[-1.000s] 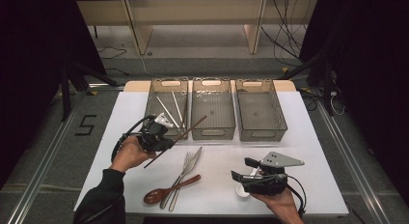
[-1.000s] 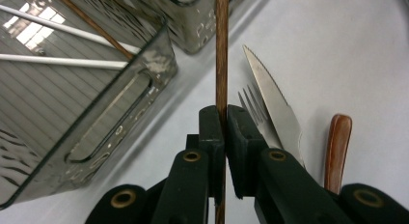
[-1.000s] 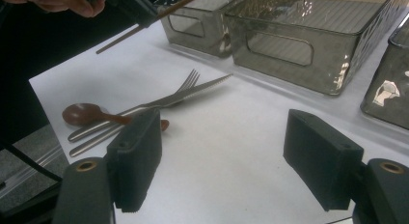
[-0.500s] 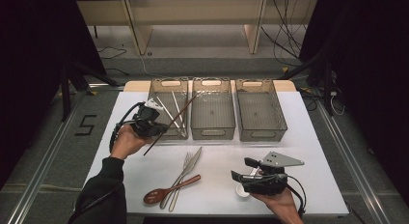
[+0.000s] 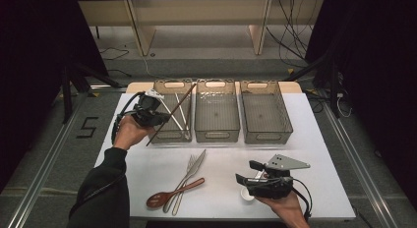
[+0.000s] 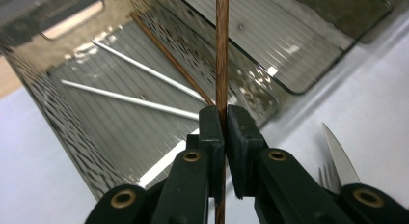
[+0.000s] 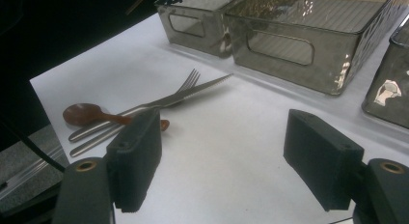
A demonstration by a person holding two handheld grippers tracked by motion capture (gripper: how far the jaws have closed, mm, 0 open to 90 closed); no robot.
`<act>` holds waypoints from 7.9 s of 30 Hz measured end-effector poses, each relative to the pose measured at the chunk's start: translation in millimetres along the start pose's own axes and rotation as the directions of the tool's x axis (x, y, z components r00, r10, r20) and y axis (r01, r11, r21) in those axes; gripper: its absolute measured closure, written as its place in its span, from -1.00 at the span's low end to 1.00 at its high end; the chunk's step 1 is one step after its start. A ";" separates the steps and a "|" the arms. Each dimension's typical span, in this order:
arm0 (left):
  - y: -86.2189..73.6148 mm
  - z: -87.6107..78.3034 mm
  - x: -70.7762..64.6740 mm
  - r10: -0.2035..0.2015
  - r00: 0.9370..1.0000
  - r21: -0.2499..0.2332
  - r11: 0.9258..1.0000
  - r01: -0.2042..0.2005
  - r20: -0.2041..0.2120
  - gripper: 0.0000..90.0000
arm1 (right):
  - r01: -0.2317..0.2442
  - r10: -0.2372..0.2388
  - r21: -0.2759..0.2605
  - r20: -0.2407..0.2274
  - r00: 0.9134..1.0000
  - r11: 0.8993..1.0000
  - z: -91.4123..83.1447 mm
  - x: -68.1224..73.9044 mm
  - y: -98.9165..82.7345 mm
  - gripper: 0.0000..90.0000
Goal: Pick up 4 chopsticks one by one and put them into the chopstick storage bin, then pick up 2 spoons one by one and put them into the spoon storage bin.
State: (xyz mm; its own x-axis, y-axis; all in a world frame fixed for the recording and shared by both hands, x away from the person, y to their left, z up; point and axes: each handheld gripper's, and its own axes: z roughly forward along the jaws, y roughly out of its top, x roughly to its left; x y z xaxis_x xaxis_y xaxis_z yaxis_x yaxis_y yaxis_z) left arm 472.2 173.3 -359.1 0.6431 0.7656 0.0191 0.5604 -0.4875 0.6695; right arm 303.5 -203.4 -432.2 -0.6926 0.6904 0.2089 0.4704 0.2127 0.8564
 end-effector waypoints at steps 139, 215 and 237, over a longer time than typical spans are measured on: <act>-60.0 -3.9 -46.2 -0.061 0.992 0.078 0.996 0.052 0.110 -0.36 | -0.016 0.016 -0.011 -0.001 1.000 1.000 -4.8 -5.7 -2.6 -0.33; -114.9 28.1 -129.1 0.192 0.952 0.372 0.887 -0.273 0.239 0.44 | 0.001 -0.001 0.009 0.001 1.000 1.000 -3.2 0.1 -3.7 -0.33; -113.7 23.3 -116.2 0.119 0.958 0.381 0.899 -0.216 0.261 0.77 | 0.000 0.000 0.007 0.003 1.000 1.000 -3.5 -0.3 -3.8 -0.33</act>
State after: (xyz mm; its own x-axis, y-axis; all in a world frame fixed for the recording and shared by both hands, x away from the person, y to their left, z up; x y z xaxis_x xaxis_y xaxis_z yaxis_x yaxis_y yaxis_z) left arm 345.9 130.0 -454.7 0.8189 0.5658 -0.0959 0.5642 -0.7633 0.3147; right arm 299.9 -206.9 -433.8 -0.6909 0.6926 0.2072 0.4743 0.2180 0.8529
